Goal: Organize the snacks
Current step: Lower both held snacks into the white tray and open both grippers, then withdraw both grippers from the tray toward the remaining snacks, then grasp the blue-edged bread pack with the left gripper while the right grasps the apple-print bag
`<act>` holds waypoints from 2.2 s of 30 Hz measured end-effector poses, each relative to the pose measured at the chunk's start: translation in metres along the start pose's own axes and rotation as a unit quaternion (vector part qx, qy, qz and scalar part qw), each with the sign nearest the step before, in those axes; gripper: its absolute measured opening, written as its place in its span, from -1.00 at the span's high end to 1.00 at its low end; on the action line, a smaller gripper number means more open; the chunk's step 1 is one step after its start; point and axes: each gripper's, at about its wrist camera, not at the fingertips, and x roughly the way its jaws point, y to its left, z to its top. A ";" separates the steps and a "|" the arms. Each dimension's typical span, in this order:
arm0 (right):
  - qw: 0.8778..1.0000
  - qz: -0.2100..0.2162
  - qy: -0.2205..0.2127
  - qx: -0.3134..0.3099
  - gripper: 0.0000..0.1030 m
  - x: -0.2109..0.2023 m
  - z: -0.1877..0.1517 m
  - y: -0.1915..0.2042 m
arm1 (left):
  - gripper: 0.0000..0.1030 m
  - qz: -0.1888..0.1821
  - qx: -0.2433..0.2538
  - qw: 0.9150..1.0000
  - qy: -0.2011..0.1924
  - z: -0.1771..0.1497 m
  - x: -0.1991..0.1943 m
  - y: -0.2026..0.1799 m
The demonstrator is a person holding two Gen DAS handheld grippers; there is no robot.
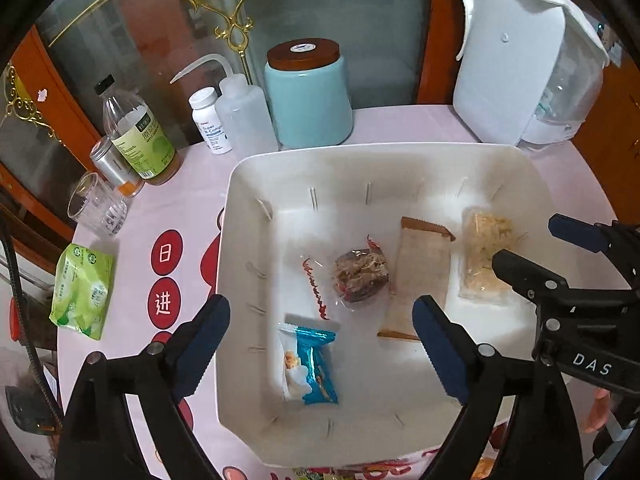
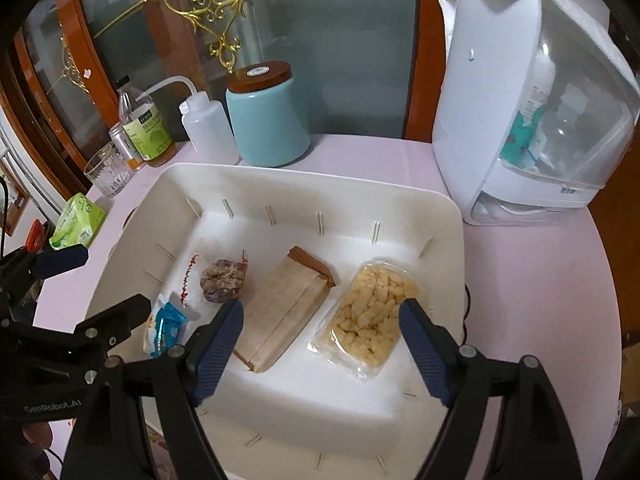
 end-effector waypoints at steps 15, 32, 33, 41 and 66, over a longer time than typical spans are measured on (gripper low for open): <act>0.999 -0.023 -0.035 -0.004 -0.57 -0.099 -0.014 0.024 | -0.79 -0.002 0.004 0.999 -0.048 -0.016 -0.097 0.011; 0.994 -0.032 -0.102 -0.025 -0.57 -0.237 -0.077 0.085 | -0.79 -0.011 0.009 0.990 -0.139 -0.088 -0.252 0.050; 0.994 -0.031 -0.103 -0.028 -0.57 -0.241 -0.084 0.089 | -0.79 -0.013 0.007 0.990 -0.140 -0.095 -0.257 0.054; 0.995 -0.008 -0.097 -0.038 -0.57 -0.249 -0.147 0.113 | -0.79 -0.032 -0.019 0.991 -0.130 -0.170 -0.279 0.089; 0.992 0.071 0.101 0.037 -0.91 -0.074 -0.234 0.138 | -0.79 -0.037 -0.028 0.999 0.003 -0.335 -0.123 0.059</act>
